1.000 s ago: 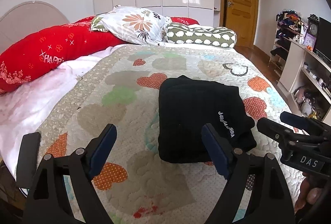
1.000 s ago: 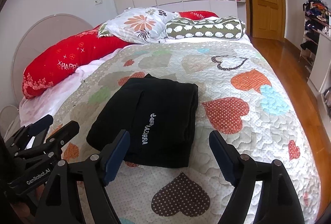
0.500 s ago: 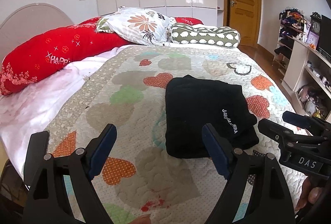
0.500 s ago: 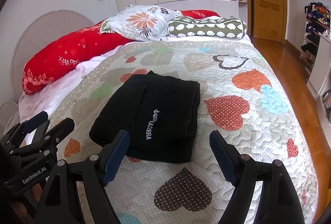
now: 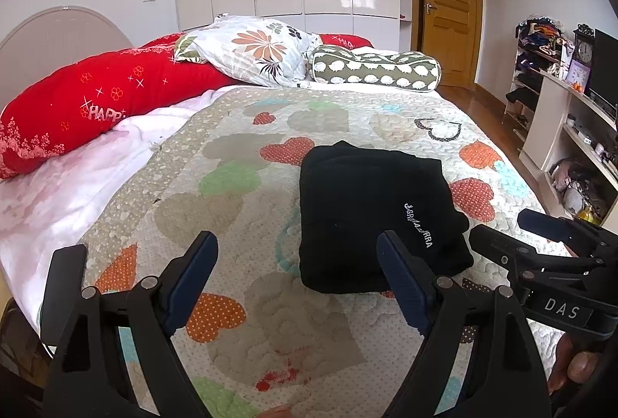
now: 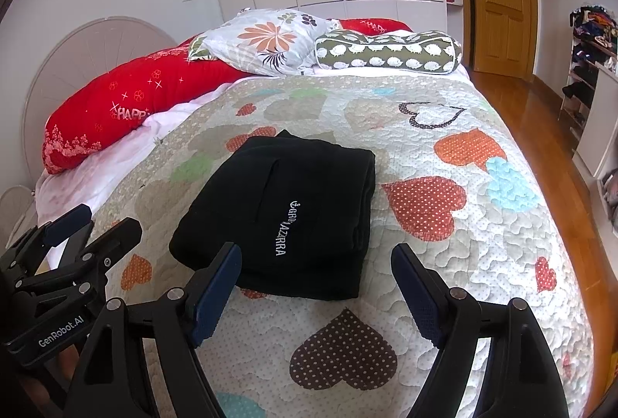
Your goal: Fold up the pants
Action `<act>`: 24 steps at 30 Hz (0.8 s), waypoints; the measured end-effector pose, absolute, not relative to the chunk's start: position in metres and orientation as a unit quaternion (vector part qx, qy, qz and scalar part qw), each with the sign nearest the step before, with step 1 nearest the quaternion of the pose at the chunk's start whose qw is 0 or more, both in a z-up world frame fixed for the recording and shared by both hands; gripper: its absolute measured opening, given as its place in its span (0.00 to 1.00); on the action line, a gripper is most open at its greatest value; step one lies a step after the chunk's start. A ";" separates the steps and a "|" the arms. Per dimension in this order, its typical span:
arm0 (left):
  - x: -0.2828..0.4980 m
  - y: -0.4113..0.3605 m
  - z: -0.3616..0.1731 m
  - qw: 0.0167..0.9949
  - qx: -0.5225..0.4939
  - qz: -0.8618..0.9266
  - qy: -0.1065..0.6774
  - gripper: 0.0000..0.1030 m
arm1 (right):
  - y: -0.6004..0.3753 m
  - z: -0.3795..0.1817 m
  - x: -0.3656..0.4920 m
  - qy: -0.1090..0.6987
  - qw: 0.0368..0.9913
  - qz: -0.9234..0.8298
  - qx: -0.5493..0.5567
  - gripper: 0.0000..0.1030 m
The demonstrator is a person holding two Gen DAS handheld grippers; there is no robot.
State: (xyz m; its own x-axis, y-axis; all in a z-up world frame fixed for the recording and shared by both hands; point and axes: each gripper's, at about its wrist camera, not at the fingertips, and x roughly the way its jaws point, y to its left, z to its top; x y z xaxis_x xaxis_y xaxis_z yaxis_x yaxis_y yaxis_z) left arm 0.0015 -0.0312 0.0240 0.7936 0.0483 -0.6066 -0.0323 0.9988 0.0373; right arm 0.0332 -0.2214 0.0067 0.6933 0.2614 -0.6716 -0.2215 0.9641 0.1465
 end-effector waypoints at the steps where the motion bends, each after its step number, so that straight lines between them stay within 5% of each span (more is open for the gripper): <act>1: 0.001 -0.031 0.024 0.947 0.012 0.021 0.321 0.83 | -0.221 0.007 0.033 0.370 0.920 0.131 0.027 0.79; 24: 0.000 -0.032 0.020 0.946 0.008 0.014 0.323 0.83 | -0.216 0.001 0.033 0.376 0.917 0.133 0.021 0.79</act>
